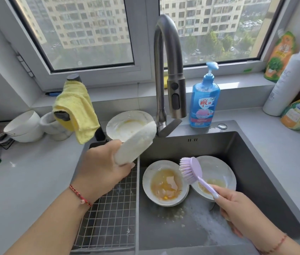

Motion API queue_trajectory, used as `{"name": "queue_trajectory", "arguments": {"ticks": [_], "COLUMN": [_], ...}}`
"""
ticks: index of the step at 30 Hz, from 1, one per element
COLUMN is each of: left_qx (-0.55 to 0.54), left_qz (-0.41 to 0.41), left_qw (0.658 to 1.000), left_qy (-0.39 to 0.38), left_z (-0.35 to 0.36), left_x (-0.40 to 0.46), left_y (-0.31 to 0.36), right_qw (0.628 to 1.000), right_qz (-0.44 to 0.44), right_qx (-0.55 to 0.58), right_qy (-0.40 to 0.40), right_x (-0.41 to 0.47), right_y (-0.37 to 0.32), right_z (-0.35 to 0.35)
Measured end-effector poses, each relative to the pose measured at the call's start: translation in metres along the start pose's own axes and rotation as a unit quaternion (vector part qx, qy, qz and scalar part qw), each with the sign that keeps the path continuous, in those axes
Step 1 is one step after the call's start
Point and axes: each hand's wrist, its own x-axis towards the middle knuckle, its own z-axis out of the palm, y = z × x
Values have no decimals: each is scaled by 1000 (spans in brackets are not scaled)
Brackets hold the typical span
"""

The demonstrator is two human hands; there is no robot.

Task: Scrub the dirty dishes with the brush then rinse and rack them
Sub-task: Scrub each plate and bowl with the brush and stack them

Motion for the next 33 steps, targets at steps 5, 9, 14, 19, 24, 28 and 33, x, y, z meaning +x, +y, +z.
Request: {"name": "queue_trajectory", "arguments": {"ticks": [5, 9, 14, 19, 24, 28, 33], "left_qx": [166, 184, 179, 174, 179, 172, 170], "left_qz": [141, 172, 171, 157, 144, 135, 124], "left_qw": [976, 968, 969, 970, 969, 970, 970], "left_qy": [8, 7, -24, -56, -87, -104, -117], "left_z": [19, 37, 64, 82, 96, 102, 106], "left_x": [11, 25, 47, 65, 76, 79, 81], "left_y": [-18, -34, -55, -68, -75, -78, -82], "right_qw": [1000, 1000, 1000, 1000, 999, 999, 999], "right_qz": [6, 10, 22, 23, 25, 32, 38], "right_qx": [0, -14, -15, -12, -21, -22, -22], "right_qy": [3, 4, 10, 8, 5, 9, 11], "right_x": [5, 7, 10, 13, 17, 19, 21], "right_y": [2, 5, 7, 6, 6, 4, 2], "right_z": [-1, -1, -2, -1, -1, -1, 0]}}
